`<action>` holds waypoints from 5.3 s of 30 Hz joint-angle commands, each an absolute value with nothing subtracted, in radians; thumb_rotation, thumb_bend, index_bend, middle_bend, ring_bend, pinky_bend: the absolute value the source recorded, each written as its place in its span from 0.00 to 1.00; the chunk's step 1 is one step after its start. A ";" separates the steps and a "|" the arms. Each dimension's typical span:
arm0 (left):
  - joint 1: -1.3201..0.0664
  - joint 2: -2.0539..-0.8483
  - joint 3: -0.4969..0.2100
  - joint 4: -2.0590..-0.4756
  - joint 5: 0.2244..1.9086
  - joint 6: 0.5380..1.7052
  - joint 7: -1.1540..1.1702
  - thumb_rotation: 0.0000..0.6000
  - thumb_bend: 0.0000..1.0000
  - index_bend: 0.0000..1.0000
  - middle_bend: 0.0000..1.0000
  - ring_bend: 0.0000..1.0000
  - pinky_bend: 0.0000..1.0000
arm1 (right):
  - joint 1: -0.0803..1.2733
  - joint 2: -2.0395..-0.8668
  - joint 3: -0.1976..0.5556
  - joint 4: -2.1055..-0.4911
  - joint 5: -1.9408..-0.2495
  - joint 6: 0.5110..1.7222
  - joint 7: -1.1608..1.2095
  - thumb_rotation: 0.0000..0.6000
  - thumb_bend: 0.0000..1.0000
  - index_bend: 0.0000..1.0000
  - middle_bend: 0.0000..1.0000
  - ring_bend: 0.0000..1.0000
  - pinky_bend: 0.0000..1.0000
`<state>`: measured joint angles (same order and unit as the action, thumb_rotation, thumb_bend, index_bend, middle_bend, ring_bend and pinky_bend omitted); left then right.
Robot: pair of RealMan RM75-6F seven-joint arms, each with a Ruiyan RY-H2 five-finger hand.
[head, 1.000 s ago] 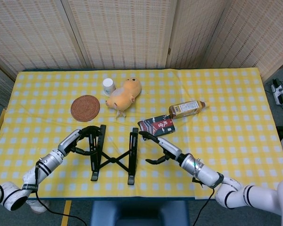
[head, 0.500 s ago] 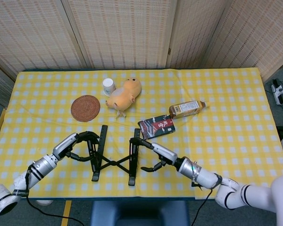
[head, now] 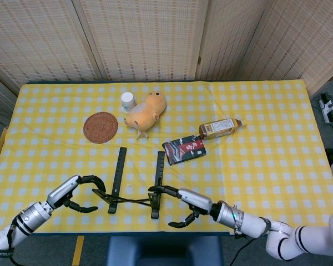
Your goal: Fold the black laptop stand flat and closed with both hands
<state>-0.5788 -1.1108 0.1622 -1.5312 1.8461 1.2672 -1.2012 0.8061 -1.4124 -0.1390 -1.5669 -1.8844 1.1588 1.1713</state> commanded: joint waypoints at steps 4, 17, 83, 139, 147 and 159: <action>-0.563 -1.098 0.199 -1.534 1.879 1.296 -1.172 1.00 0.23 0.48 0.47 0.41 0.34 | 0.810 -1.408 -0.166 -1.589 -1.889 1.166 1.167 1.00 0.34 0.00 0.09 0.12 0.00; -0.564 -1.102 0.217 -1.545 1.878 1.309 -1.129 1.00 0.23 0.50 0.47 0.41 0.34 | 0.838 -1.481 -0.152 -1.541 -1.818 1.127 1.268 1.00 0.34 0.00 0.09 0.13 0.00; -0.540 -1.174 0.188 -1.556 1.740 1.173 -0.625 1.00 0.23 0.32 0.27 0.18 0.19 | 0.867 -1.419 -0.204 -1.619 -1.807 1.168 1.319 1.00 0.34 0.00 0.11 0.15 0.00; -0.468 -1.395 0.084 -1.538 1.540 1.069 -0.321 1.00 0.40 0.58 0.37 0.27 0.20 | 0.829 -1.422 -0.183 -1.614 -1.779 1.139 1.322 1.00 0.34 0.00 0.11 0.15 0.00; -0.467 -1.399 0.083 -1.539 1.541 1.064 -0.323 1.00 0.46 0.60 0.37 0.27 0.20 | 0.826 -1.424 -0.183 -1.609 -1.781 1.139 1.325 1.00 0.34 0.00 0.11 0.15 0.00; -0.462 -1.390 0.093 -1.561 1.567 1.075 -0.330 1.00 0.45 0.46 0.38 0.23 0.18 | 0.814 -1.429 -0.180 -1.598 -1.769 1.115 1.194 1.00 0.34 0.00 0.11 0.15 0.00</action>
<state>-0.4630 -1.3914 0.0916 -1.5591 1.5647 1.0731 -0.3284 0.8197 -1.4254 -0.1823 -1.6003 -1.7759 1.1272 1.2530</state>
